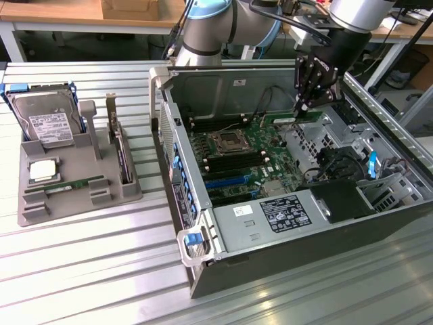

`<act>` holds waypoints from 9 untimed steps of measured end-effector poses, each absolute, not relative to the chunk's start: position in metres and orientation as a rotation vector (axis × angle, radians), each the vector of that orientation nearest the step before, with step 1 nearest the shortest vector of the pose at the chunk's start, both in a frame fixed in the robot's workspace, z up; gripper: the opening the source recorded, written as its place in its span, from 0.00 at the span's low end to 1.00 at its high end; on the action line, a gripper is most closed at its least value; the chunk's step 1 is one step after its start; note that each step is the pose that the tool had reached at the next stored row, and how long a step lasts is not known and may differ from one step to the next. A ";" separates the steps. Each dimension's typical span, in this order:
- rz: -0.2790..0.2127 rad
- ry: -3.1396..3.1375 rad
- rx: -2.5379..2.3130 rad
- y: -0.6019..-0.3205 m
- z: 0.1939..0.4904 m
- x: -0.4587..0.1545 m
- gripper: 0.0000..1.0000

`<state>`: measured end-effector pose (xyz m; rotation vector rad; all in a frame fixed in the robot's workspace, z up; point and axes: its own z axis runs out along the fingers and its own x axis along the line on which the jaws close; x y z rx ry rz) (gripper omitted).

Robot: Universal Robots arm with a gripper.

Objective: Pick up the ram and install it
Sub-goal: 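Insert the ram into the slot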

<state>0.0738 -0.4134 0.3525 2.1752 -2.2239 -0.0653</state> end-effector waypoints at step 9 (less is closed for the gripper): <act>-0.065 -2.224 2.175 -0.413 0.350 0.074 0.12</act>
